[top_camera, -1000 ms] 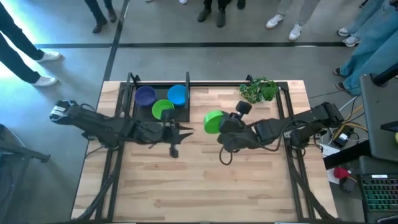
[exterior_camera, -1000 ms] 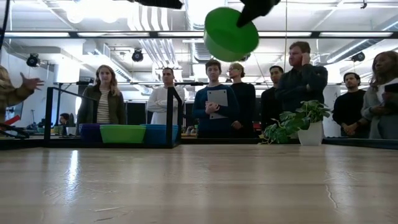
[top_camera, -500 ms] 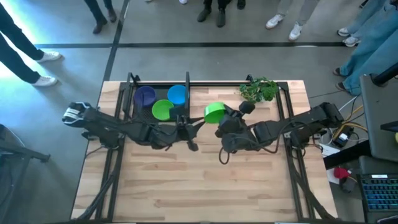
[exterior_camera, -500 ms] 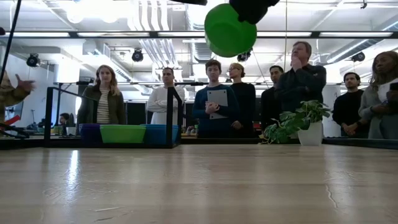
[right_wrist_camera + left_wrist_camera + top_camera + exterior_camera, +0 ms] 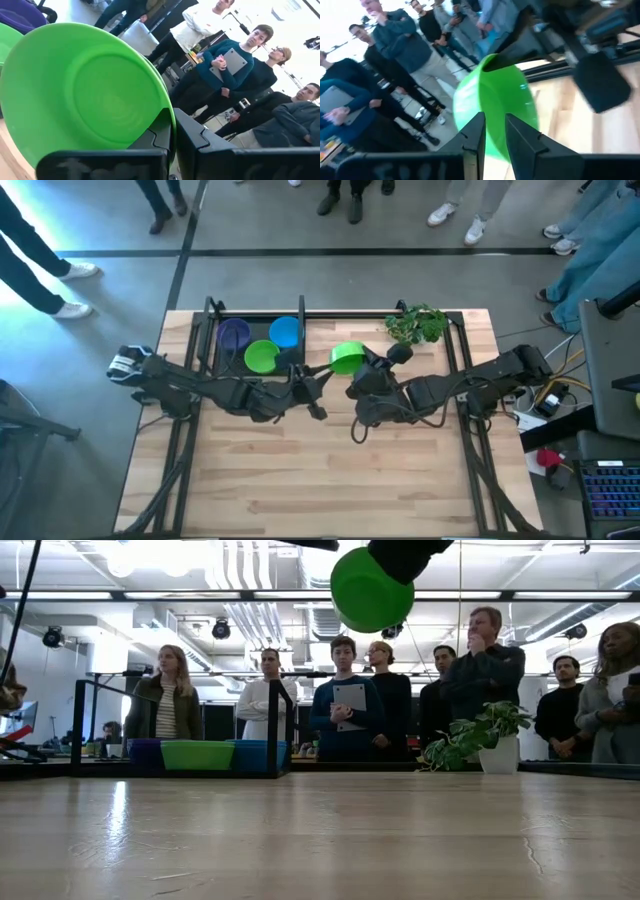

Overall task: Pick & Place Mini bowls
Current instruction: Stack the green bowl on the green bowl on the shelf

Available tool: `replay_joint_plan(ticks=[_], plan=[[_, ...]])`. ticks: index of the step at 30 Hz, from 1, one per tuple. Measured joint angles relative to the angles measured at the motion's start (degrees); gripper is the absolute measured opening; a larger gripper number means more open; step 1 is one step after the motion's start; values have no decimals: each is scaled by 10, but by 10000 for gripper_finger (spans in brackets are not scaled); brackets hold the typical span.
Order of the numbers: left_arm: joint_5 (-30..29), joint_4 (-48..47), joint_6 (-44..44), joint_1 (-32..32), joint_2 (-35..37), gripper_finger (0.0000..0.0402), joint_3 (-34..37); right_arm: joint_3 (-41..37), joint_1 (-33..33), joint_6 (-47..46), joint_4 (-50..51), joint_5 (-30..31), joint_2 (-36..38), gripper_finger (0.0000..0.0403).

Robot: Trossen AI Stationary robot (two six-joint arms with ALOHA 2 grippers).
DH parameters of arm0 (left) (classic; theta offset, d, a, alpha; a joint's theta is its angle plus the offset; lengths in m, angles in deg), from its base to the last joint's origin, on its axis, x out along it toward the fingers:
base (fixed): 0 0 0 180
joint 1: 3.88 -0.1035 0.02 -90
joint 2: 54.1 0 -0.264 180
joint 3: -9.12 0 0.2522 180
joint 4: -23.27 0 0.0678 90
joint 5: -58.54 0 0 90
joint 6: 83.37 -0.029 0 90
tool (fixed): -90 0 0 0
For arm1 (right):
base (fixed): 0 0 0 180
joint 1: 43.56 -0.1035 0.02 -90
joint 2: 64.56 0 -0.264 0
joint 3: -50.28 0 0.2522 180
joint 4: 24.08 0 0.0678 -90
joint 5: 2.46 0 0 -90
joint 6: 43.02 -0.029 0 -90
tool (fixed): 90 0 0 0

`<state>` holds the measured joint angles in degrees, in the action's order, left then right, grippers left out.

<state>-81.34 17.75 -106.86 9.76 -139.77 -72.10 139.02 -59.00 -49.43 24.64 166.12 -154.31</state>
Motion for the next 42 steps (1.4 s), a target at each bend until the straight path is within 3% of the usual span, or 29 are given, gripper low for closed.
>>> replay_joint_plan(ticks=[10, 27, 42], plan=[[-18, 8, 31, -11, -1, 69, 0, 0, 0, 4, -15, 0, 0, 8], [20, 8, 91, -45, -1, 69, 2, 0, 0, 8, -30, 0, 0, 8], [28, 12, 78, -66, -42, 69, -3, -1, 0, 22, -35, 1, -1, 9]])
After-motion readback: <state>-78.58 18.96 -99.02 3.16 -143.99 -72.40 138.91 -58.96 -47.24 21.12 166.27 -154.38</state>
